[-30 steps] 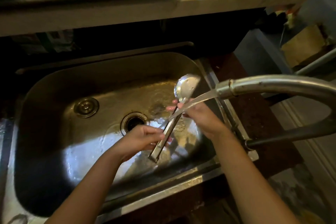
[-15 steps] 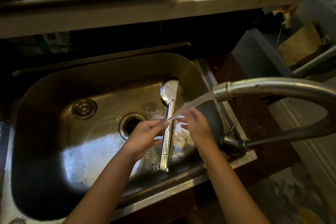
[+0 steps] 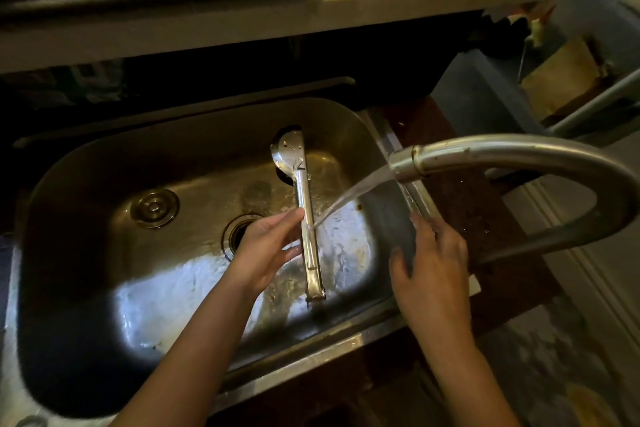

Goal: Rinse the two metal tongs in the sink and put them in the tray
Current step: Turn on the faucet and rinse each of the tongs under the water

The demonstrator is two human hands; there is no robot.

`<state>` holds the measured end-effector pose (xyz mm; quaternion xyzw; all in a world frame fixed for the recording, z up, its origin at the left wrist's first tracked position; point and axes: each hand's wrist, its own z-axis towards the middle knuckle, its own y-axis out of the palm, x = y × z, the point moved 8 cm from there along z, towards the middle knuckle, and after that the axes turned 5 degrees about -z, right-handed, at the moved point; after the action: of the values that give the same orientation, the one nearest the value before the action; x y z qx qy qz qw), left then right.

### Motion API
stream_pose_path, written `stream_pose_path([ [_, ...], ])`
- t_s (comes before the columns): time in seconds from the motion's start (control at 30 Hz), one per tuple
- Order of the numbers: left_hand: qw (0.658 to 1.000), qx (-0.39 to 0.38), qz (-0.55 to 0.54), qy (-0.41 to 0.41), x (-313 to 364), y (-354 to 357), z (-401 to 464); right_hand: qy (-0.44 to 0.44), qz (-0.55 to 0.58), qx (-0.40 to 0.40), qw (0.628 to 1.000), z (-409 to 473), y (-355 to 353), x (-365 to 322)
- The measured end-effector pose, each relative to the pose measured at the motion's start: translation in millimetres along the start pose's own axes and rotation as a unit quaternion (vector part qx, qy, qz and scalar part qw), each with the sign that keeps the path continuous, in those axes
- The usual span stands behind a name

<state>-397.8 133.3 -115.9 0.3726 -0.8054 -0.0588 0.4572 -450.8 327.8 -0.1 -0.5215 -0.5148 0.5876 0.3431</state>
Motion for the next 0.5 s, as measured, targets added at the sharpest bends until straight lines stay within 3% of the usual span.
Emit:
stream_pose_path([
  [0.33, 0.999, 0.025, -0.027, -0.002, -2.7, 4.5, -0.2, -0.059, -0.062, 0.023, 0.996, -34.9, 4.8, -21.8],
  [0.5, 0.998, 0.045, -0.049, 0.003, -5.0, 1.4, -5.2, -0.022, -0.019, 0.038, 0.999, -38.9, -3.1, -13.1],
])
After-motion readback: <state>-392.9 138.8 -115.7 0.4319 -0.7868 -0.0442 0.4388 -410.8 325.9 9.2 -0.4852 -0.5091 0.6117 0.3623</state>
